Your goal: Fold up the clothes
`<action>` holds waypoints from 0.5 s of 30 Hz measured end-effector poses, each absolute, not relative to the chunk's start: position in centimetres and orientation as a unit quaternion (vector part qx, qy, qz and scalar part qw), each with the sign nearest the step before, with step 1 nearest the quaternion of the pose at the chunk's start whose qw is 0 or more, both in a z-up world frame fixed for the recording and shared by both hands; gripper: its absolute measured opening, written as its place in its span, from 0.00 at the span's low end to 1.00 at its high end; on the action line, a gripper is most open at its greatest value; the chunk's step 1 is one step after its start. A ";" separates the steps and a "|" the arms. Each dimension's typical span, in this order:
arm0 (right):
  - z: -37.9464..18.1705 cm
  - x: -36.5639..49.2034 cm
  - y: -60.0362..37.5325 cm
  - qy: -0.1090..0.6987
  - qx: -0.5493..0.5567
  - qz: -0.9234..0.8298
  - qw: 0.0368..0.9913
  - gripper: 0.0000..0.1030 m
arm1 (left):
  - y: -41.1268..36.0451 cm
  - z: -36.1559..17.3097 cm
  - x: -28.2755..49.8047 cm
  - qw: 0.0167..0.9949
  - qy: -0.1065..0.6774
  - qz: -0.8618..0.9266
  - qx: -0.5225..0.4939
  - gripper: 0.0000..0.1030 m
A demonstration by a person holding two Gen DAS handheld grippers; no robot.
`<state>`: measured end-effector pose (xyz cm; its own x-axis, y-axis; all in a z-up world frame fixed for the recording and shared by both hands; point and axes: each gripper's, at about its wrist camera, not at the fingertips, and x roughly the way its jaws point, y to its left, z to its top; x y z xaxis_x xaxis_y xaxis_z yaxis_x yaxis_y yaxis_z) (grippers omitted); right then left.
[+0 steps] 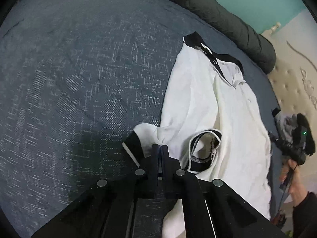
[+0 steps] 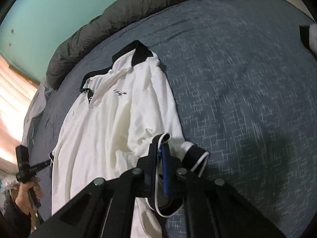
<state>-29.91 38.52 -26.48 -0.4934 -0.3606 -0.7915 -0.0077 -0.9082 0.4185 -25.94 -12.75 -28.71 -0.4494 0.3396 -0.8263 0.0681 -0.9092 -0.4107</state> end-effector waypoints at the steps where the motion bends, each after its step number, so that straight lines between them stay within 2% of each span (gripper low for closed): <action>1: -26.1 -29.9 38.6 -0.181 0.488 -0.848 0.103 0.05 | -12.9 -28.5 -25.9 0.081 -0.194 0.830 -0.517 0.02; 15: -20.3 -30.6 45.2 -0.215 0.415 -0.882 0.053 0.05 | -19.6 -21.7 -28.0 0.016 -0.186 0.867 -0.461 0.02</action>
